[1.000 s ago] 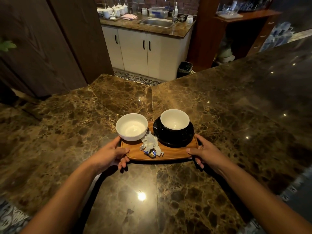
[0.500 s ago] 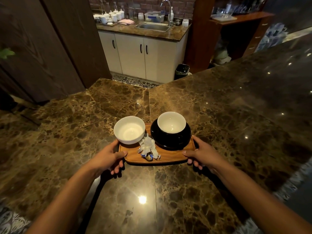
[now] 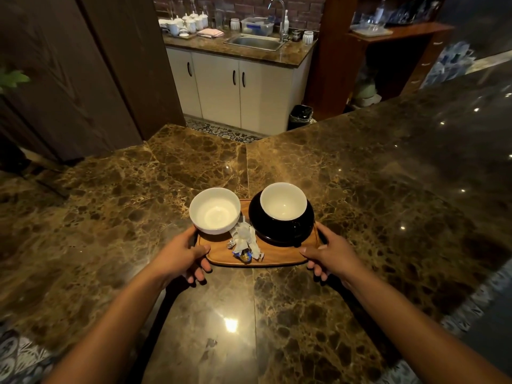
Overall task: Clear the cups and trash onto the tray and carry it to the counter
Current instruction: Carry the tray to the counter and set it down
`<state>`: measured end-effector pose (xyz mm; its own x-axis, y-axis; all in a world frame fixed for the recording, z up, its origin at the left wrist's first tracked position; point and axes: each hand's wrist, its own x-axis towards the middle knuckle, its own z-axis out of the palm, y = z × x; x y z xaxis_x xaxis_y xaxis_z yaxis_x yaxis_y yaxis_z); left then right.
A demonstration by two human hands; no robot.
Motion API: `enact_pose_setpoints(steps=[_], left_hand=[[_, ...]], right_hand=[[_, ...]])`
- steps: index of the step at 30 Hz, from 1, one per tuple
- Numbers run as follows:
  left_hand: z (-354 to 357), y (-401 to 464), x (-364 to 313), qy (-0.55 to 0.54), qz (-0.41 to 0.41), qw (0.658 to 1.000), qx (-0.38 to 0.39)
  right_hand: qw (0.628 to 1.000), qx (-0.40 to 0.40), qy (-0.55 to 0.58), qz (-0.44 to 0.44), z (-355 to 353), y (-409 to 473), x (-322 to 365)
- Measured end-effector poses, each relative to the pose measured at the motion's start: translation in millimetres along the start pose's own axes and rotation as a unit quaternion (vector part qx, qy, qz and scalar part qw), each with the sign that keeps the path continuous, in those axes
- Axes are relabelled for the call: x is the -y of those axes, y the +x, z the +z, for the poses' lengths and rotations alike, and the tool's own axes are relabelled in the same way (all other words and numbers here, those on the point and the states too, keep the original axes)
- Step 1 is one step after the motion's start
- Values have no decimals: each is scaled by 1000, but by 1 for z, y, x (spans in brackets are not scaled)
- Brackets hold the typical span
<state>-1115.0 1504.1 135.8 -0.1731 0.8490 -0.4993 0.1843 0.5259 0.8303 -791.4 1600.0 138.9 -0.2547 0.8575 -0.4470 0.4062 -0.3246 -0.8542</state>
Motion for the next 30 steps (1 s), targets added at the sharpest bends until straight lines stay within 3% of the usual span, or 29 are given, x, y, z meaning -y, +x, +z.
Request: enact_pose_setpoints(steps=[7, 13, 16, 19, 23, 30], left_hand=[[4, -4, -1, -2, 9, 1000, -11], [4, -8, 2, -21, 24, 999, -14], [-7, -11, 4, -77, 13, 997, 4], [-19, -11, 6, -119, 15, 992, -34], [-24, -4, -1, -127, 40, 988, -75], [-13, 7, -23, -84, 46, 993, -62]], right_hand=[[1000, -2, 9, 0, 1, -5, -1], [998, 48, 24, 20, -8, -10, 7], [999, 2, 41, 0, -12, -14, 10], [995, -47, 74, -44, -12, -22, 18], [994, -3, 91, -61, -1, -28, 33], [994, 19, 99, -38, 19, -18, 41]])
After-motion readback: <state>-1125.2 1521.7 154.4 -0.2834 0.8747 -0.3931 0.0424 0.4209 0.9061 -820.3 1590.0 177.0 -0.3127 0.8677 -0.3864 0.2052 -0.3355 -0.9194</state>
